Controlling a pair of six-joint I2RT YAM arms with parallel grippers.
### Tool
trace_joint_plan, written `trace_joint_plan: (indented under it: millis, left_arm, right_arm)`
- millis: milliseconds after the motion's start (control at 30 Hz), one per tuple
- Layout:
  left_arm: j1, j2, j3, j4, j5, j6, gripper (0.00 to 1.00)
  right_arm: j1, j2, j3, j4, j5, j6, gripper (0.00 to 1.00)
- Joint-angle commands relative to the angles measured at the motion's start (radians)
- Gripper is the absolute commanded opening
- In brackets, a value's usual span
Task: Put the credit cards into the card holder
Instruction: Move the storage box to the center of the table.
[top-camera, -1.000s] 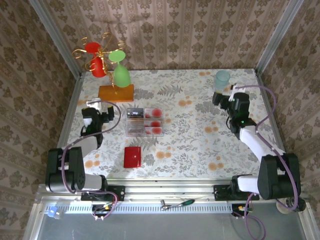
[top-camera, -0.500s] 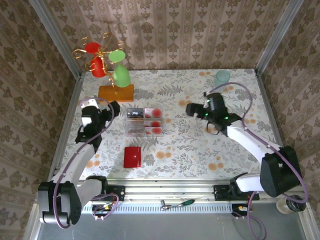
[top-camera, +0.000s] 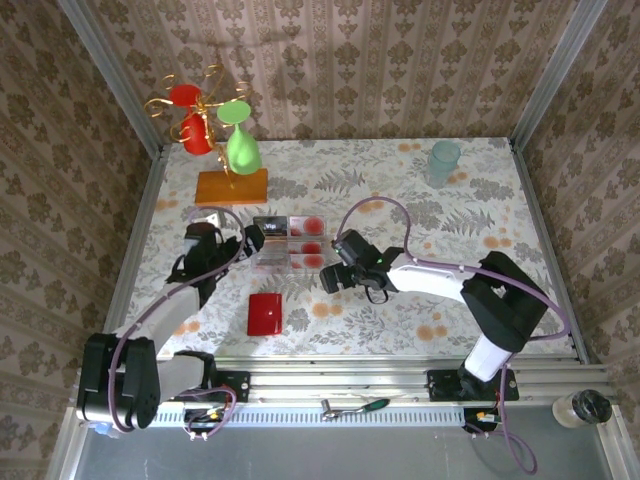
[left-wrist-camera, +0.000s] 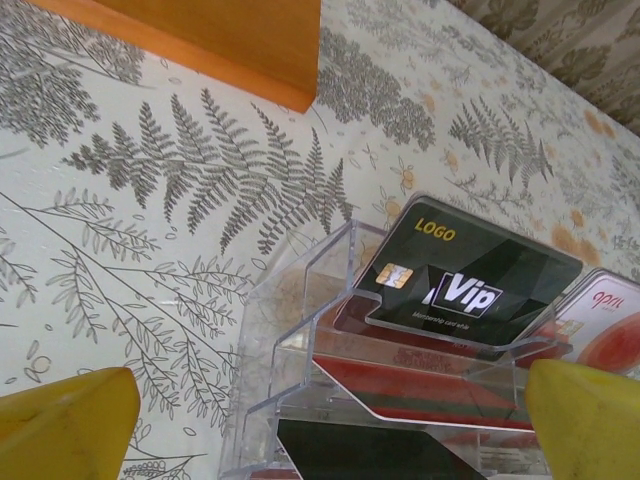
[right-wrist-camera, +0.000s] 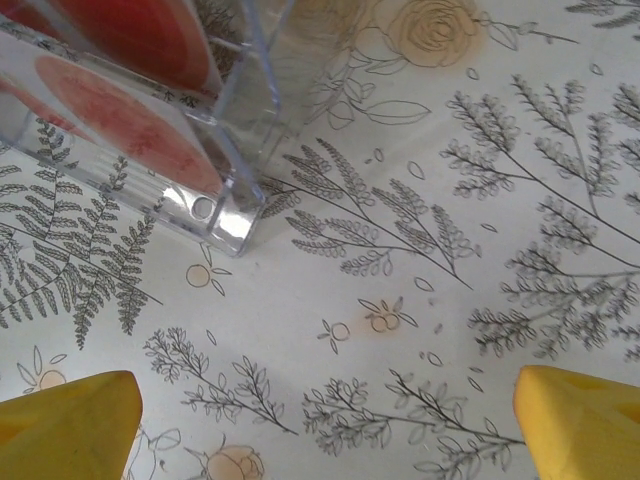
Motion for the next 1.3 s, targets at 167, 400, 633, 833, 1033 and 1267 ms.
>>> trace_joint_plan:
  millis: [167,400,633,833,1033,1267]
  left_arm:
    - [-0.010,0.075,0.030,0.126,0.075,-0.033,1.00]
    - [-0.034,0.152,0.045,0.184,0.072,-0.047,1.00]
    - [-0.075,0.239,0.093,0.236,0.068,-0.058,1.00]
    - [-0.119,0.325,0.160,0.266,0.052,-0.066,1.00]
    - [-0.177,0.440,0.255,0.301,0.039,-0.090,1.00]
    - [-0.250,0.553,0.366,0.320,0.011,-0.110,1.00]
  right_arm:
    - [0.004,0.074,0.061,0.002,0.086,-0.001,0.97]
    - [0.002,0.125,0.097,-0.009,0.122,0.001,0.97]
    - [-0.043,0.145,0.112,-0.011,0.148,0.024,0.97]
    - [-0.123,0.143,0.117,-0.016,0.143,0.065,0.97]
    - [-0.220,0.147,0.119,-0.021,0.117,0.095,0.97]
    - [-0.296,0.136,0.126,-0.067,0.113,0.102,0.97]
